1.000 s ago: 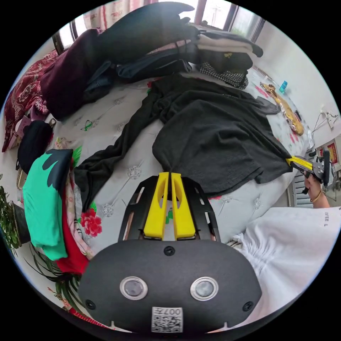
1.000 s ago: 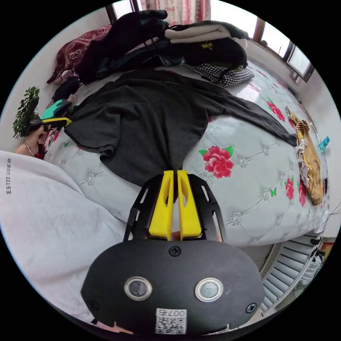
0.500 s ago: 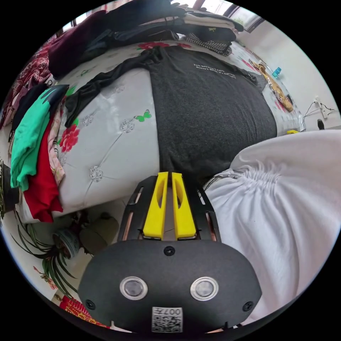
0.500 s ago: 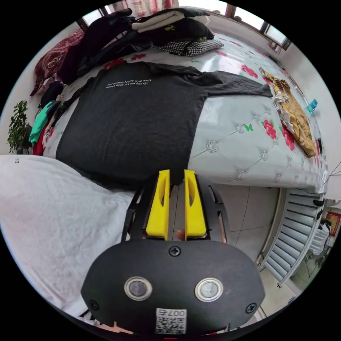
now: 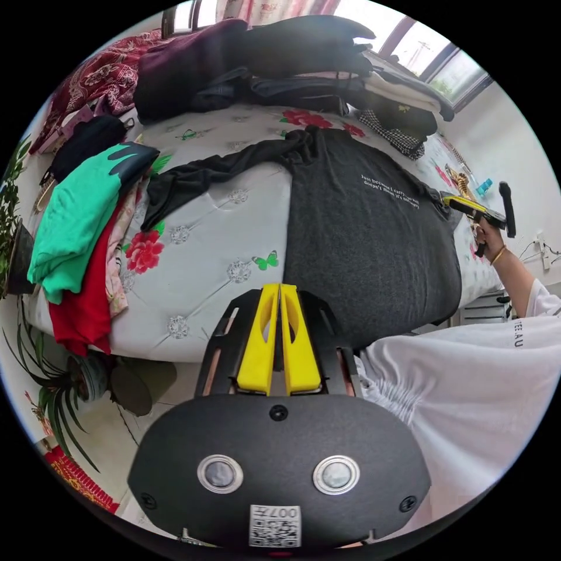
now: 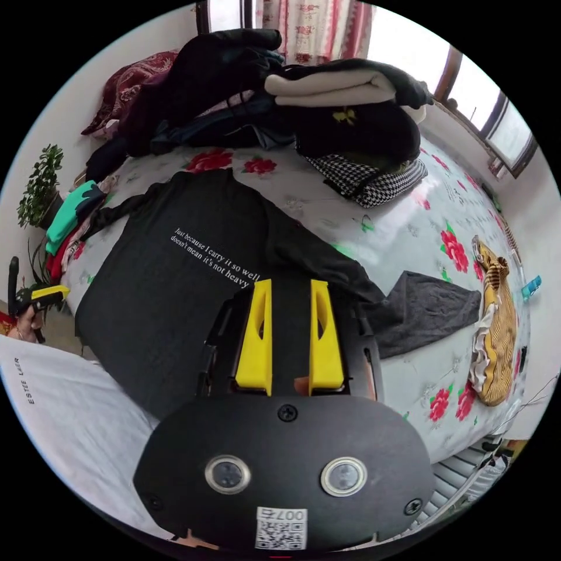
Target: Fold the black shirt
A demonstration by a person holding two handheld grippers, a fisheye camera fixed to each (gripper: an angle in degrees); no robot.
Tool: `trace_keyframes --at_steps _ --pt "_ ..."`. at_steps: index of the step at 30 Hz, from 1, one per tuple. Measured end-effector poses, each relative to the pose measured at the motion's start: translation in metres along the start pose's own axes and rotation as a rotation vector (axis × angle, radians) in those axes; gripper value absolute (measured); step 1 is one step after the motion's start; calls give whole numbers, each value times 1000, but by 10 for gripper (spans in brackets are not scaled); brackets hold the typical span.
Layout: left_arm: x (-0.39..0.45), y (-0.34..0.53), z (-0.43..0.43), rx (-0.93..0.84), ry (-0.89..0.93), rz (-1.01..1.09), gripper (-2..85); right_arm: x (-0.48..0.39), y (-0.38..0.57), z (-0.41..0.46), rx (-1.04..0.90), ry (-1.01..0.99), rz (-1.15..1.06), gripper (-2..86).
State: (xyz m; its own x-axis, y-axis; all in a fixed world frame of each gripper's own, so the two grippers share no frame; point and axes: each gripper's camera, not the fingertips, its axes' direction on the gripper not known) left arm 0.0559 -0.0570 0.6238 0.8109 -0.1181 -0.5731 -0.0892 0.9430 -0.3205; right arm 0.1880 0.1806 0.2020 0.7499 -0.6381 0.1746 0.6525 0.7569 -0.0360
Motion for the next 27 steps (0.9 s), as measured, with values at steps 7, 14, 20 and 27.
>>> trace_keyframes --at_steps 7,14,20,27 --pt "34 -14 -6 -53 -74 -124 -9 18 -53 78 -89 -33 -174 42" --pt "40 -29 -12 -90 -175 -190 -3 151 -103 75 18 -102 187 35" --pt "13 -67 -15 -55 -268 -172 48 171 -71 82 27 -246 285 37" --pt "-60 -133 -3 -30 -388 -82 76 162 29 10 219 -380 410 34"
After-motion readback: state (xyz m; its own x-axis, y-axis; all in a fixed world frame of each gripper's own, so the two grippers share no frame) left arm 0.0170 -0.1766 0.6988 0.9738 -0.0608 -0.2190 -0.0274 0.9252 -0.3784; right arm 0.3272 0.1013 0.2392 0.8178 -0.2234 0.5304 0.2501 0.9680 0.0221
